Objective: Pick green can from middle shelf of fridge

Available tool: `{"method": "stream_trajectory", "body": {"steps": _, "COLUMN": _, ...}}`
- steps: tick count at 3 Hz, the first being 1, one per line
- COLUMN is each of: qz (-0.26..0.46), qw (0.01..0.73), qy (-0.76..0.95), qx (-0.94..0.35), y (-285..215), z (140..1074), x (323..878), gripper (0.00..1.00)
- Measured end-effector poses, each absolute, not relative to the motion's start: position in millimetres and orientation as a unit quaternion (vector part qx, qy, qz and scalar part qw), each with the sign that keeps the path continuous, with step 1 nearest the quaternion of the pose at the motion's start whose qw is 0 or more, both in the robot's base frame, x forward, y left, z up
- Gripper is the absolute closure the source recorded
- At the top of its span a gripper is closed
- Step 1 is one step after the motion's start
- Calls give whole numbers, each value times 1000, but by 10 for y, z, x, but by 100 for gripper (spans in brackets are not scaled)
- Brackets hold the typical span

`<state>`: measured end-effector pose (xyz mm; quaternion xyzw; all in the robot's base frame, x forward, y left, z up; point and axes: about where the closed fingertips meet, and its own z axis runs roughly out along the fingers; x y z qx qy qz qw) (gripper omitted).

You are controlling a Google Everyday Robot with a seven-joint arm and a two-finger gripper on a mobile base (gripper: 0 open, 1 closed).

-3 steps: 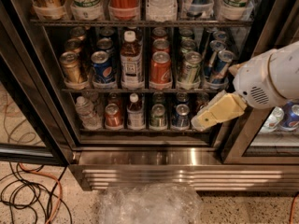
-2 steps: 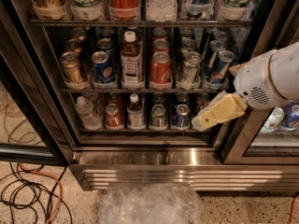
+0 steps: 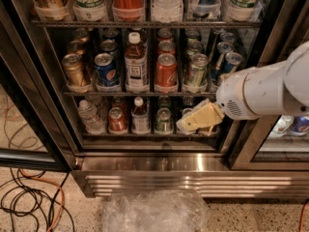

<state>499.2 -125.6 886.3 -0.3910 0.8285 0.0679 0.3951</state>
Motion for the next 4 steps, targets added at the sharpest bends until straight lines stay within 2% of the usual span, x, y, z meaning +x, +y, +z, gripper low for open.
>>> {"method": "stream_trajectory", "body": {"steps": 2, "qz": 60, "qw": 413, "qy": 833, "qx": -364, "y": -1247, "z": 8821, "x": 5111, "gripper": 0}}
{"method": "stream_trajectory", "body": {"steps": 4, "qz": 58, "qw": 452, "qy": 836, "qx": -307, "y": -1012, "z": 8684, "x": 5491, "gripper": 0}}
